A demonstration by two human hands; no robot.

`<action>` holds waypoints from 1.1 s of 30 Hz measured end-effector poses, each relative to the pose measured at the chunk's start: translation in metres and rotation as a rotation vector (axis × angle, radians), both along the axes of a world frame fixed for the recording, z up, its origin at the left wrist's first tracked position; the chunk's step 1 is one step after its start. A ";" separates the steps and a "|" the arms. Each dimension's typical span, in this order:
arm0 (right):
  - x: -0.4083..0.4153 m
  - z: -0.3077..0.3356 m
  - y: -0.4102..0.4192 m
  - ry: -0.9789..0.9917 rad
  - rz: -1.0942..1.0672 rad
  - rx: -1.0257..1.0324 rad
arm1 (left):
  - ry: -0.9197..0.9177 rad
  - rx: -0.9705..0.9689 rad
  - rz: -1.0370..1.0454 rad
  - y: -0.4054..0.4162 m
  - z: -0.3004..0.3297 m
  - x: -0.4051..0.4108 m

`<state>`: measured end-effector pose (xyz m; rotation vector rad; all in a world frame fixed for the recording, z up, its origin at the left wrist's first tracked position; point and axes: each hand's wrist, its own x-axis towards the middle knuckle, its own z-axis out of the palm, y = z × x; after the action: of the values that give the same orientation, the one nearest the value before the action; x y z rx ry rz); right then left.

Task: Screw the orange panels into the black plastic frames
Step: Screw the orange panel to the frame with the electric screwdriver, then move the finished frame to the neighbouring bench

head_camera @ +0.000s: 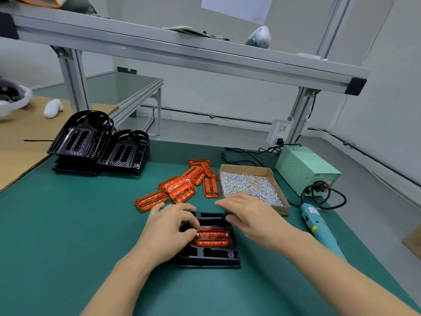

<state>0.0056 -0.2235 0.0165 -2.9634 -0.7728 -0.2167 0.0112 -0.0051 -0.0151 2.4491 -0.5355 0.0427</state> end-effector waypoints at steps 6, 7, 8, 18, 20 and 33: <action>0.016 -0.014 0.020 0.042 0.017 -0.062 | -0.003 -0.118 0.037 0.001 -0.001 0.003; 0.017 -0.016 0.022 0.051 0.018 -0.083 | 0.001 -0.126 0.052 0.001 -0.001 0.002; 0.018 -0.017 0.023 0.053 0.018 -0.104 | 0.016 -0.132 0.071 0.001 -0.002 0.002; 0.021 -0.024 0.027 -0.011 0.009 -0.116 | 0.049 -0.142 0.096 0.002 -0.004 0.003; 0.019 -0.027 0.028 -0.028 -0.001 -0.101 | 0.039 -0.149 0.096 0.002 -0.005 0.003; 0.014 -0.032 0.023 0.107 -0.027 0.188 | -0.023 -0.528 0.287 0.036 0.002 -0.015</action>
<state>0.0193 -0.2004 -0.0157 -2.7840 -0.6606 -0.1238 -0.0039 0.0310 -0.0130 1.9868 -0.1477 0.2925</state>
